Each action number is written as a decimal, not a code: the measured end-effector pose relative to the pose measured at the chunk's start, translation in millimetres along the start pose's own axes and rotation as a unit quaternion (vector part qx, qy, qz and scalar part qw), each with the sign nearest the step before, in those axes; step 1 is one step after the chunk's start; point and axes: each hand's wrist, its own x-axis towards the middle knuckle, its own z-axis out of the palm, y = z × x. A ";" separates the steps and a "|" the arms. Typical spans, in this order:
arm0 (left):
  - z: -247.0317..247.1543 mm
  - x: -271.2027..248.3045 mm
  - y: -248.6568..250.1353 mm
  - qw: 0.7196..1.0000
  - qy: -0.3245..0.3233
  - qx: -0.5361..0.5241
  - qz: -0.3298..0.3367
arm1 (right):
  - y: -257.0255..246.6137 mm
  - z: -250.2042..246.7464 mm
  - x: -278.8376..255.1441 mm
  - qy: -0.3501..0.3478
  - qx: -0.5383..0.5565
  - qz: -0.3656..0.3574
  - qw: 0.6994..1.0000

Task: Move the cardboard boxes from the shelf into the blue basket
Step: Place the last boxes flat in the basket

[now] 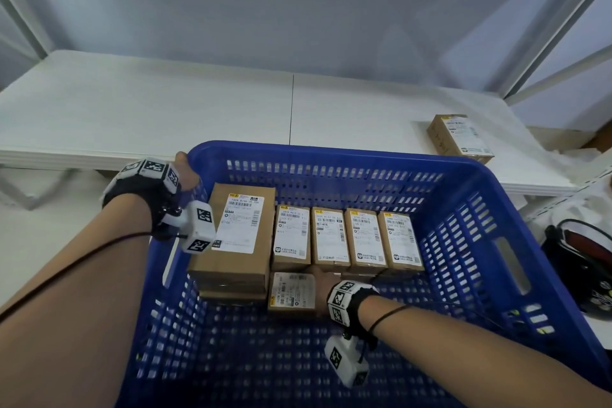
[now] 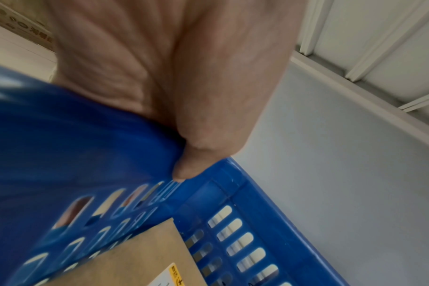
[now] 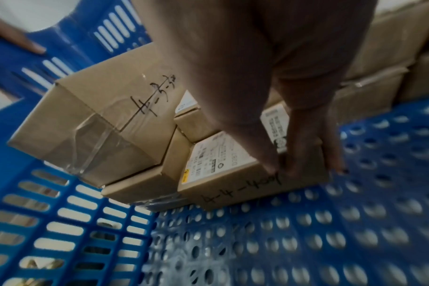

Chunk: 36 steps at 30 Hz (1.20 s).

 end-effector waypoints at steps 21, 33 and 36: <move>3.8 8.9 -9.1 1.000 0.017 0.005 0.017 | 11.4 -22.8 -15.0 -0.062 0.008 0.010 0.998; 7.6 10.9 -5.7 1.000 0.012 -0.026 0.001 | 10.3 -20.8 -29.4 -0.110 -0.042 -0.023 0.993; 8.3 14.0 -7.7 0.999 0.011 -0.049 0.013 | 4.7 -18.3 -27.8 -0.129 -0.049 0.003 0.990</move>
